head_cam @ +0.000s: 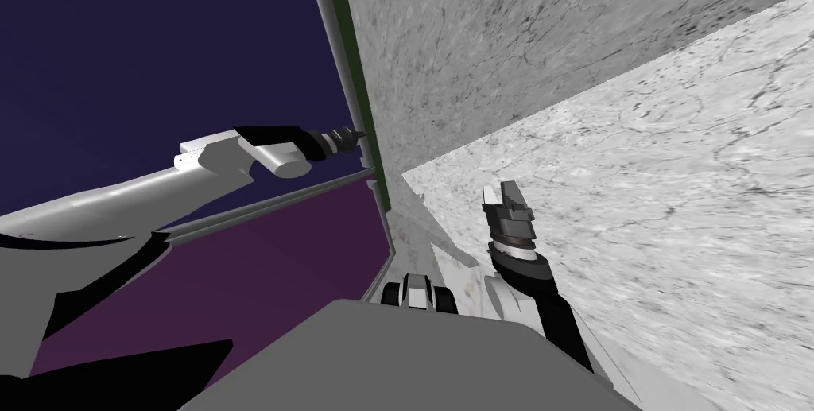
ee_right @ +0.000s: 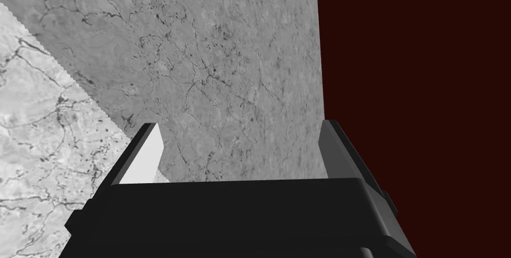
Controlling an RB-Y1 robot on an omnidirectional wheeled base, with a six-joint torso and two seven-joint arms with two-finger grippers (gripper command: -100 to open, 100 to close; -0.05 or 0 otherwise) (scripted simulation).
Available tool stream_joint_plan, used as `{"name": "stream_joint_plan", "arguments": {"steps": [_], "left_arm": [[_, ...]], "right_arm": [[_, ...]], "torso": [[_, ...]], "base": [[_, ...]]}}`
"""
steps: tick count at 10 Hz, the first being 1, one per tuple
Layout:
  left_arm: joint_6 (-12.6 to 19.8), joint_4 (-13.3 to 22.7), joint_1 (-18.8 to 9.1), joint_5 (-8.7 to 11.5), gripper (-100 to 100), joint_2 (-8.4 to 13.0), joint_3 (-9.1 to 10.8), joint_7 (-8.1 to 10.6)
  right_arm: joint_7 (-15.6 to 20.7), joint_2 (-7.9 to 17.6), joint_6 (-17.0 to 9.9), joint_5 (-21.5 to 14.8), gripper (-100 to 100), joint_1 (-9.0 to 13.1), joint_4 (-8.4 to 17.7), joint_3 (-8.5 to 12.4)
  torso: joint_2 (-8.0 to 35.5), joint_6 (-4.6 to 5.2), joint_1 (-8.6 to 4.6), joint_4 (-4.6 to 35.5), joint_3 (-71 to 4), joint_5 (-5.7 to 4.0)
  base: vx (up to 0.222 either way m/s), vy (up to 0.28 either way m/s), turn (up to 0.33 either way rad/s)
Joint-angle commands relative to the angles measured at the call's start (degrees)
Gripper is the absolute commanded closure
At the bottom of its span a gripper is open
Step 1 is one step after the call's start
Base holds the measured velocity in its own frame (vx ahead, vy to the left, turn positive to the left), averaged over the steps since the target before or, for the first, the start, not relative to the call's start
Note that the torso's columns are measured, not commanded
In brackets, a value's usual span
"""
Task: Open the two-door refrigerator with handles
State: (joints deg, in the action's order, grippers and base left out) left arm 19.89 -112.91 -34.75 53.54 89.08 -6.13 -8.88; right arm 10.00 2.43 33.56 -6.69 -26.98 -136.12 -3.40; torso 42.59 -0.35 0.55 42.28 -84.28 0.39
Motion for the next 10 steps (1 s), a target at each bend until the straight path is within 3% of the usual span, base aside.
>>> {"name": "stream_joint_plan", "arguments": {"steps": [1, 2, 3, 4, 5, 6, 7, 9, 10], "left_arm": [[-0.29, 4.32, -0.23, -0.33, 100, 0.2, -1.76, -1.47], [-0.97, 3.43, -0.07, 0.21, 100, 0.66, -1.11, -1.27], [-1.58, 0.68, -2.06, 2.23, 100, 0.26, -0.88, -0.16], [-1.58, -0.5, -2.06, 2.23, 100, 0.26, -0.88, -0.16], [-2.1, -3.13, -3.95, 4.18, 100, -0.04, -0.6, 1.08], [-2.1, -4.55, -4.02, 4.41, 100, -0.04, -0.6, 1.08], [-2.61, -6.51, -6.19, 6.59, 100, -0.34, -0.31, 2.32], [-2.61, -8.6, -6.19, 6.59, 100, -0.34, -0.31, 2.32], [-3.13, -10.99, -7.85, 8.77, 100, -0.64, -0.02, 3.57]], "right_arm": [[0.0, 0.0, 0.0, 0.0, 0, 0.01, 0.0, 0.0], [0.0, 0.0, 0.0, 0.0, 0, 0.01, 0.0, 0.0], [0.0, 0.0, 0.0, 0.0, 0, -0.02, 0.0, 0.01], [0.0, 0.01, 0.01, 0.0, 0, -0.04, -0.01, 0.01], [0.0, 0.01, 0.01, 0.0, 0, -0.04, -0.01, 0.01], [0.0, 0.01, 0.01, 0.0, 0, -0.04, -0.01, 0.01], [0.0, 0.01, 0.01, 0.0, 0, -0.04, -0.01, 0.01], [0.0, 0.01, 0.01, 0.0, 0, -0.03, -0.01, 0.01], [0.0, 0.01, 0.0, 0.0, 0, -0.02, 0.0, 0.01]], "torso": [[0.06, 0.05, 0.03, 0.09, -0.01, -0.06], [0.0, 0.06, -0.02, -0.02, -0.01, -0.01], [-0.17, -0.06, -0.04, 0.08, -0.1, -0.07], [-0.02, -0.19, -0.06, 0.36, -0.03, -0.14], [0.24, -0.05, -0.05, 0.37, 0.14, -0.09], [0.46, -0.05, -0.06, 0.49, 0.27, -0.11], [0.72, -0.05, -0.08, 0.71, 0.38, -0.19], [1.1, -0.1, -0.1, 0.97, 0.64, -0.21], [1.07, -0.04, 0.0, 0.82, 0.64, -0.14]], "base": [[-0.144, 0.007, -0.298], [-0.061, -0.008, -0.101], [0.032, -0.014, 0.261], [0.062, -0.014, 0.298], [0.068, -0.018, 0.325], [0.053, -0.02, 0.321], [0.052, -0.026, 0.334], [0.04, -0.011, 0.19], [0.032, -0.008, 0.269]]}}
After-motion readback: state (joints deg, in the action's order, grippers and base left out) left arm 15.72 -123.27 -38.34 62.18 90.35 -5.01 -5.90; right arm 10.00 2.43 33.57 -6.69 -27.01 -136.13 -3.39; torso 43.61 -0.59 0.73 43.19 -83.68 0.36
